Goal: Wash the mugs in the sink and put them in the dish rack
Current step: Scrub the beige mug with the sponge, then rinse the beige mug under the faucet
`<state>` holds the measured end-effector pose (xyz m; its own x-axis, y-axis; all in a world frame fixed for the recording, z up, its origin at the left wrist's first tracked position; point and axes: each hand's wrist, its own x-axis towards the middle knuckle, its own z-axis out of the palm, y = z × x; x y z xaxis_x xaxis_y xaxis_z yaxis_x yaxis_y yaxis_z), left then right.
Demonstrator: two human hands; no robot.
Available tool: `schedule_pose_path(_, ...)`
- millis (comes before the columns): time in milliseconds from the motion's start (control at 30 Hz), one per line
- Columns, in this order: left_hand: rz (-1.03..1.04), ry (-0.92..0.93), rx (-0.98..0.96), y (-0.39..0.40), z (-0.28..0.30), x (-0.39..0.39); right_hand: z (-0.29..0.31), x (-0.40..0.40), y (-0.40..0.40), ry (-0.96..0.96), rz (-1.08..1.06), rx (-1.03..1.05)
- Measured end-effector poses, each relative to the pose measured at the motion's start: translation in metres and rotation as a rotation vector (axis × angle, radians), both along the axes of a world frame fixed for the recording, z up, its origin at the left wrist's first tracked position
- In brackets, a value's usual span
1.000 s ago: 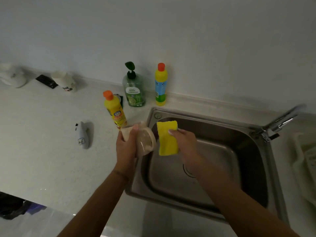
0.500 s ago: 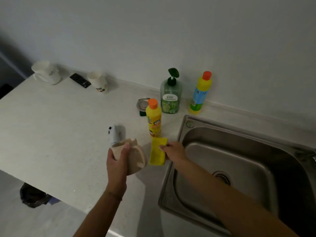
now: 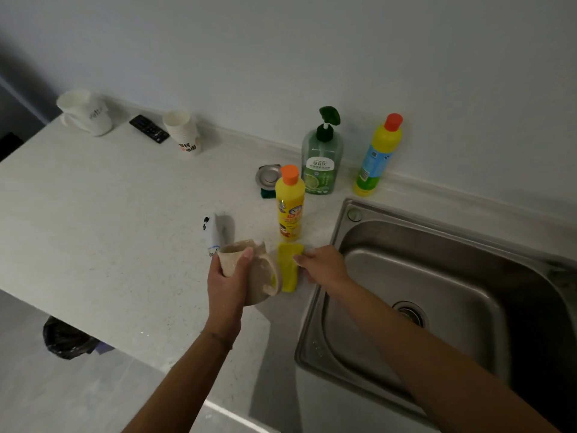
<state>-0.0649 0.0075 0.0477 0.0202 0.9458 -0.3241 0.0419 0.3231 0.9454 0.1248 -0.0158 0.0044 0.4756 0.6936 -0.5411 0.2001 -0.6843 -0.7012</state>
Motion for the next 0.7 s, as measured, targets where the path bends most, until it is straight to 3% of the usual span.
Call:
schedule_pose_path(100,-0.05,-0.014,0.016,-0.007,0.006,0.018,0.021,0.01,-0.015,-0.042,0.049,0.025)
schedule_pose_path(267,-0.18,-0.035,0.073,-0.028,0.01,0.051,0.075,0.022,-0.064,0.279,-0.115,0.215)
schedule_pose_path(400,-0.293,-0.044,0.107,-0.053,0.014,0.079,0.108,0.033,-0.117,0.428,-0.08,0.289)
schedule_pose_path(700,-0.568,-0.03,0.207,-0.117,0.013,0.158,0.104,0.091,-0.199,0.376,-0.058,0.121)
